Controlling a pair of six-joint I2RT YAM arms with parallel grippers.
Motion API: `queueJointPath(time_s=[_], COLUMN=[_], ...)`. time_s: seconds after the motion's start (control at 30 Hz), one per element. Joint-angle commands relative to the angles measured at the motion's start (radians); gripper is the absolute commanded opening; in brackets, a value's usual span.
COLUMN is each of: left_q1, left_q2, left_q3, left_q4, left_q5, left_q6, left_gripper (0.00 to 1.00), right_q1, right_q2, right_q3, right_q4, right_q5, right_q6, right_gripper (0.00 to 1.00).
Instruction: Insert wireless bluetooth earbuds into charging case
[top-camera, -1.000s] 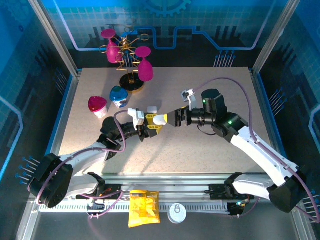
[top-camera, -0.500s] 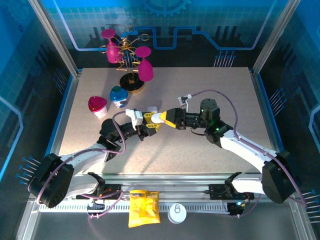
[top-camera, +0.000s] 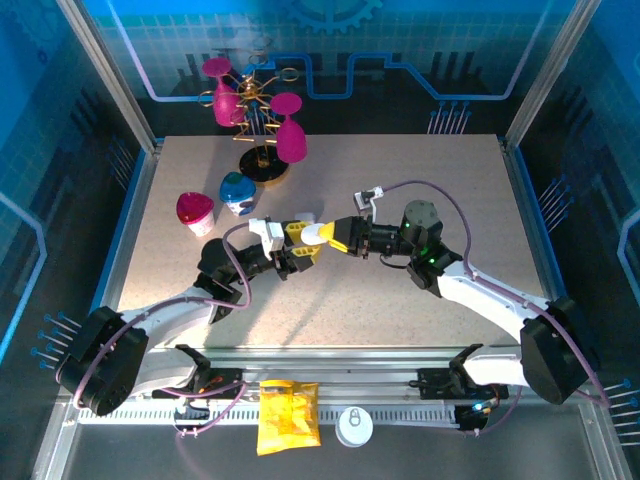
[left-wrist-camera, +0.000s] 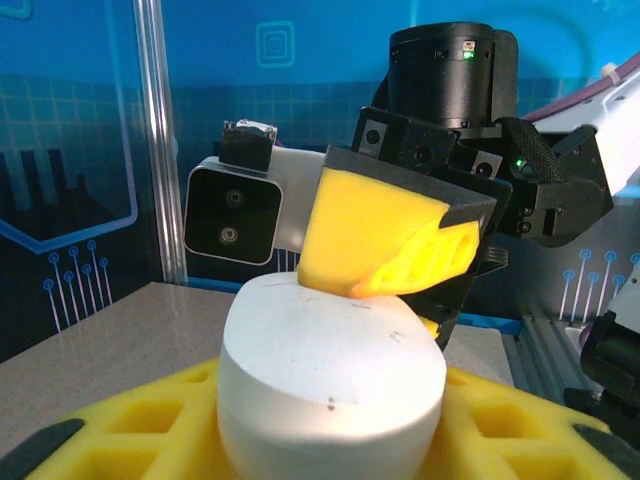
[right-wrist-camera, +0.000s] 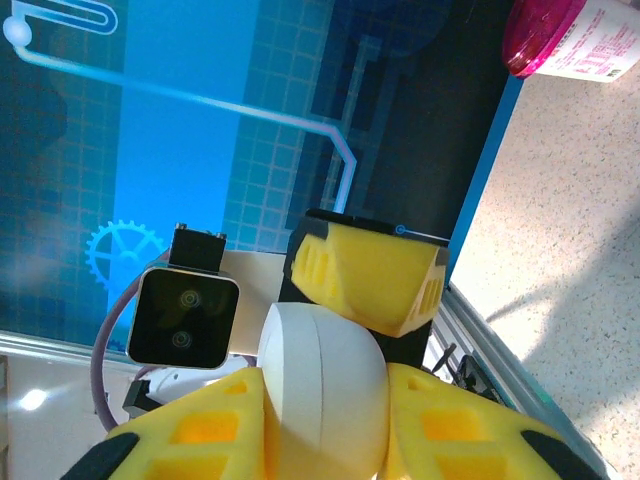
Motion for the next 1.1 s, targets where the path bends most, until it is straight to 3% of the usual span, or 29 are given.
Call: queueJointPath(time_s=[0.0, 0.13, 0.33, 0.6, 1.07], left_q1=[0.002, 0.001, -0.001, -0.007, -0.006], left_q2=[-0.009, -0.018, -0.071, -0.087, -0.067], left_q3=[-0.007, -0.023, -0.040, -0.029, 0.041], left_q4=[0.032, 0.012, -0.189, -0.395, -0.640], left_q5=[-0.017, -0.022, -0.027, -0.036, -0.048], left_q6=[0.018, 0.042, 0.144, 0.206, 0.278], left_gripper=[0.61, 0.87, 0.99, 0.99, 0.99], right_q1=[-0.012, -0.051, -0.136, -0.196, -0.297], right_q2=[-0.005, -0.035, -0.068, -0.011, 0.248], right_q3=[-0.017, -0.027, -0.026, -0.033, -0.107], right_q4=[-0.015, -0.092, -0.437, -0.663, -0.431], right_q5=[-0.001, 0.043, 0.186, 0.484, 0.432], right_q6=[-0.037, -0.106, -0.353, -0.626, -0.591], right_gripper=[0.14, 0.14, 0.15, 0.16, 0.18])
